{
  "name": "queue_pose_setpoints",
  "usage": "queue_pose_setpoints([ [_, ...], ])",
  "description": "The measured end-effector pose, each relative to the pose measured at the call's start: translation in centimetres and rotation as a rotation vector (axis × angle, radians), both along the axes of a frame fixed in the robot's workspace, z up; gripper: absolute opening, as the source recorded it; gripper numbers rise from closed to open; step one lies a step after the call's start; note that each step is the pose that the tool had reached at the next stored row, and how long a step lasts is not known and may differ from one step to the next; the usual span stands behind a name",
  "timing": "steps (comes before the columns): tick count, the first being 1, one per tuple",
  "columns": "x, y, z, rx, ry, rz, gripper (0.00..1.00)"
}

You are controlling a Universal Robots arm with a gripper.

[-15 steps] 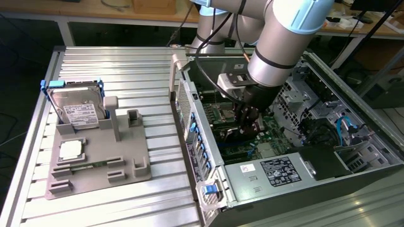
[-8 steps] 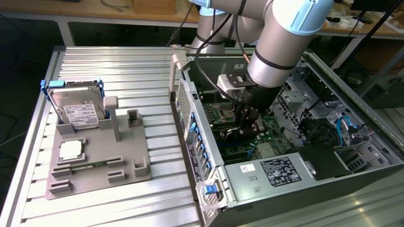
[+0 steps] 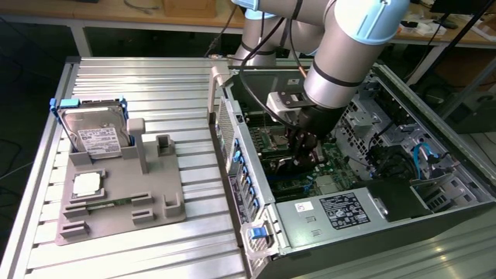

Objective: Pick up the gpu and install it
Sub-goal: 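Insert the gpu into the slot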

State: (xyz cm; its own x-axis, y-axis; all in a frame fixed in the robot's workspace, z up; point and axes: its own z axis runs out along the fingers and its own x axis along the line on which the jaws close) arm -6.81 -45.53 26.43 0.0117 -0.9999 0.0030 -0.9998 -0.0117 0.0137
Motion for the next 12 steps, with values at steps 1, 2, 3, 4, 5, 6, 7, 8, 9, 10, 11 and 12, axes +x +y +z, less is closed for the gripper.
queue_pose_setpoints([
  [1, 0.0, 0.0, 0.03, 0.0001, 0.0, -0.001, 0.27],
  [2, 0.0, 0.0, 0.06, 0.0004, -0.0002, -0.001, 0.27],
  [3, 0.0, 0.0, 0.12, 0.0007, -0.0003, -0.002, 0.27],
  [4, 0.0, 0.0, 0.17, 0.0003, -0.0002, -0.004, 0.27],
  [5, 0.0, 0.01, 0.2, 0.0005, -0.0002, -0.005, 0.27],
  [6, 0.0, 0.0, 0.22, 0.0003, -0.0001, -0.006, 0.27],
  [7, 0.0, 0.0, 0.23, 0.0, 0.0, -0.008, 0.27],
  [8, 0.0, 0.0, 0.24, 0.0, 0.0, -0.01, 0.27],
  [9, 0.0, 0.0, 0.24, 0.0, 0.0, -0.012, 0.27],
  [10, 0.0, 0.0, 0.24, 0.0, 0.0, -0.013, 0.27],
  [11, 0.0, 0.0, 0.24, 0.0, 0.0, -0.014, 0.27],
  [12, 0.0, 0.0, 0.23, 0.0001, 0.0, -0.016, 0.27],
])
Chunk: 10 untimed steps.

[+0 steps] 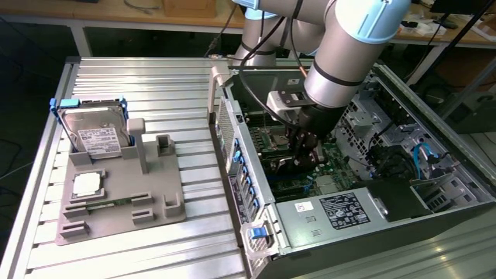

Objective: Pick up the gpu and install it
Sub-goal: 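Insert the gpu into the slot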

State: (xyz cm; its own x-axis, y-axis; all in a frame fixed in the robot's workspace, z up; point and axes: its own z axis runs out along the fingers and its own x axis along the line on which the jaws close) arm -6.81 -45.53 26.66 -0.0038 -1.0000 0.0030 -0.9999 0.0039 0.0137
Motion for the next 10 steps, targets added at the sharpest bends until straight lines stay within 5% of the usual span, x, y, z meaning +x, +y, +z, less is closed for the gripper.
queue_pose_setpoints([
  [10, 0.0, -0.07, -0.15, 0.0033, 0.0001, -0.002, 0.27],
])
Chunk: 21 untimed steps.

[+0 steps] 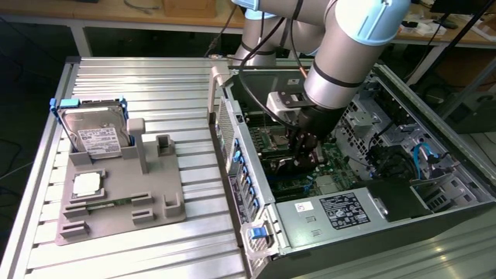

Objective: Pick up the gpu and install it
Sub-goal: 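Insert the gpu into the slot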

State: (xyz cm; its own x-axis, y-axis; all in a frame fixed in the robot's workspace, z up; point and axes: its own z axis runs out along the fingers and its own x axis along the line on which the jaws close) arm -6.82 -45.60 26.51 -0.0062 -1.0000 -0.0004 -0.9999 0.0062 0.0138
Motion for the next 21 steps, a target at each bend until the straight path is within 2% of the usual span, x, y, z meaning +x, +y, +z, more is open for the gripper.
queue_pose_setpoints([
  [12, 0.0, -0.24, -0.35, 0.0016, 0.0, 0.0, 0.27],
  [21, -0.02, -0.26, -0.45, 0.0015, 0.0, 0.0, 0.27],
])
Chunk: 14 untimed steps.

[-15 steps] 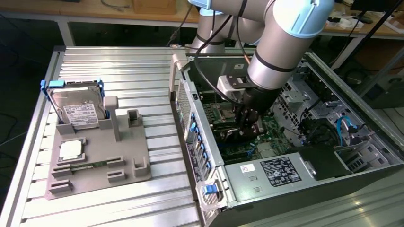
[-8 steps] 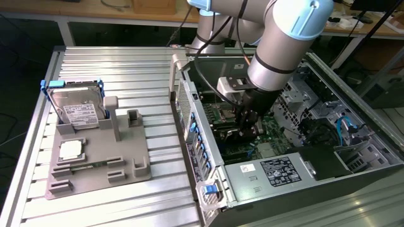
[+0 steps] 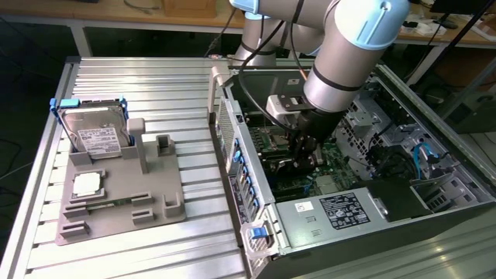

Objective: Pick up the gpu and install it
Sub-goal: 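Insert the gpu into the slot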

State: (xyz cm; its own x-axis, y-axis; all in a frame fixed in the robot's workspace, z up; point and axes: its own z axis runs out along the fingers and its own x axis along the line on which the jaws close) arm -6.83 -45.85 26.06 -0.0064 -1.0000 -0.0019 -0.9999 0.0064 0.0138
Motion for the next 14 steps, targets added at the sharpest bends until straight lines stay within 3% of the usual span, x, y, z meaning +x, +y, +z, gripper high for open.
queue_pose_setpoints([
  [14, -0.3, 0.0, -0.19, 0.0, -0.0053, 0.0, 0.27],
])
